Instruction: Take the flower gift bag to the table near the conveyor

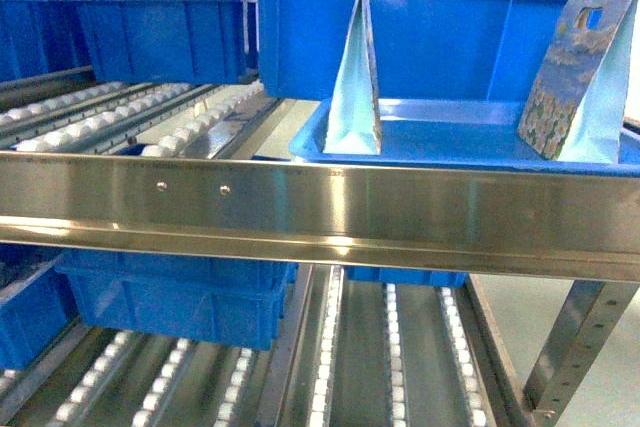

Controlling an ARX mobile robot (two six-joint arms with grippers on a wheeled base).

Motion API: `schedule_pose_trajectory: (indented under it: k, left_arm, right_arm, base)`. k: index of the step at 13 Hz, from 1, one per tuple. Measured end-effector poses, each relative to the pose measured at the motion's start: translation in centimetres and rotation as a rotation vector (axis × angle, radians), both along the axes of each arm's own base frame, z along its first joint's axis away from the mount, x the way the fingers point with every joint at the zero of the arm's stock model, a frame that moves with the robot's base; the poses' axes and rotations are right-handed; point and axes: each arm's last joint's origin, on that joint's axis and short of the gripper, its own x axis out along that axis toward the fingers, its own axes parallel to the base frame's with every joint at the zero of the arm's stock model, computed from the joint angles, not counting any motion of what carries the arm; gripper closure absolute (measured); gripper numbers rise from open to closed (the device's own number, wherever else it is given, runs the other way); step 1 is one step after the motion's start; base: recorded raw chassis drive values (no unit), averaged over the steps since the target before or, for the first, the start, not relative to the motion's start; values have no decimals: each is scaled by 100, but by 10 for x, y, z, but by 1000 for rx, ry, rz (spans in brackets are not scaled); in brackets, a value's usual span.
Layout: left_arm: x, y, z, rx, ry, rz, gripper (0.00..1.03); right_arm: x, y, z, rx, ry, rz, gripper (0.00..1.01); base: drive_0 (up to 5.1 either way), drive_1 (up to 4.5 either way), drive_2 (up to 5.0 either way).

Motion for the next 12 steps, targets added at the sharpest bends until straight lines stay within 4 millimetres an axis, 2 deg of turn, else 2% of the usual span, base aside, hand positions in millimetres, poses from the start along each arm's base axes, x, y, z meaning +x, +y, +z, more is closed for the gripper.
schedule_pose_trajectory:
  k: [12]
  left_arm:
    - [0, 0, 0, 0, 0, 0, 5]
  right_arm:
    - [0, 0, 0, 0, 0, 0, 3]
  base:
    - [0, 0, 0]
